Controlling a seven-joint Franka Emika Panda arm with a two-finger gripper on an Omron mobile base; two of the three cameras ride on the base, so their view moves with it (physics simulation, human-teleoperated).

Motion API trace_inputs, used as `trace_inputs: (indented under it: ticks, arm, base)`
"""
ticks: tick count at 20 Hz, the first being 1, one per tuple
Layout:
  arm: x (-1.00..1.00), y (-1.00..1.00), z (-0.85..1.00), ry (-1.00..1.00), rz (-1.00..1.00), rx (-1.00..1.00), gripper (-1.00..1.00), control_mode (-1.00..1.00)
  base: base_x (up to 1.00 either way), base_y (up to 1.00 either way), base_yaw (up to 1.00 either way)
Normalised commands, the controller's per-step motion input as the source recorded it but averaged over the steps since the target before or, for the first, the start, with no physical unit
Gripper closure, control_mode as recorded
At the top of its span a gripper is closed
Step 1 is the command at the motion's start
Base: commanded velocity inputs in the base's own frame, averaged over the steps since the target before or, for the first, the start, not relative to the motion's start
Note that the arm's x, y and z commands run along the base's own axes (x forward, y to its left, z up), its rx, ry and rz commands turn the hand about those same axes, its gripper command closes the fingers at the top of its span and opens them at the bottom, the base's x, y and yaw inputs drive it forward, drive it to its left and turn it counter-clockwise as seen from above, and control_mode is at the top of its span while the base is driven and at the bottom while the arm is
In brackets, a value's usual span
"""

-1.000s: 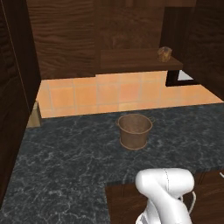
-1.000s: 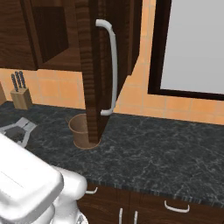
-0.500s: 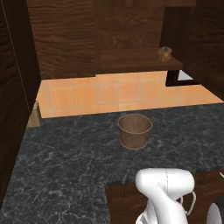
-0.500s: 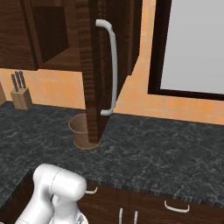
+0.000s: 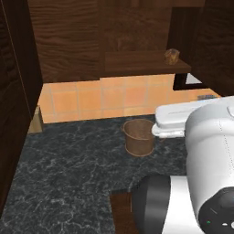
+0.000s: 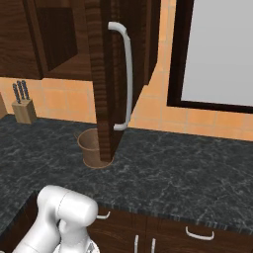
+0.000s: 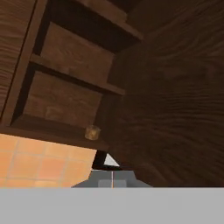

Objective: Open the cabinet, pick up the bread from the cabinet and place it in the basket. Then move the basket to the dining counter.

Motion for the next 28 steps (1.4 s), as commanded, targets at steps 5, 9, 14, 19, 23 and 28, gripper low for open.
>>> trace_inputs:
  ticks: [5,9,14,19,23,28]
  arm:
    - [1.00,0.14,-0.18,0.36,0.00,0.04,1.00,-1.00]
    - [1.00,0.00,-0.29,0.22,0.00,0.15,1.00,-1.00]
    - [0.88,-0.18,-0.42,0.03,0.00,0.24,-1.00,-1.00]
    - [0.47,-0.15,-0.03,0.02,-0.09,0.17,-1.00,-1.00]
    - [0.06,-0.19,0.24,0.18,-0.22,0.02,-1.00,-1.00]
    - [0.34,-0.31,0.13,0.07,-0.20,0.00,-1.00,-1.00]
  base:
    - [0.00,0.00,0.00]
    - [0.00,0.00,0.00]
    - [0.00,0.00,0.00]
    - [0.00,0.00,0.00]
    - [0.00,0.00,0.00]
    - [0.00,0.00,0.00]
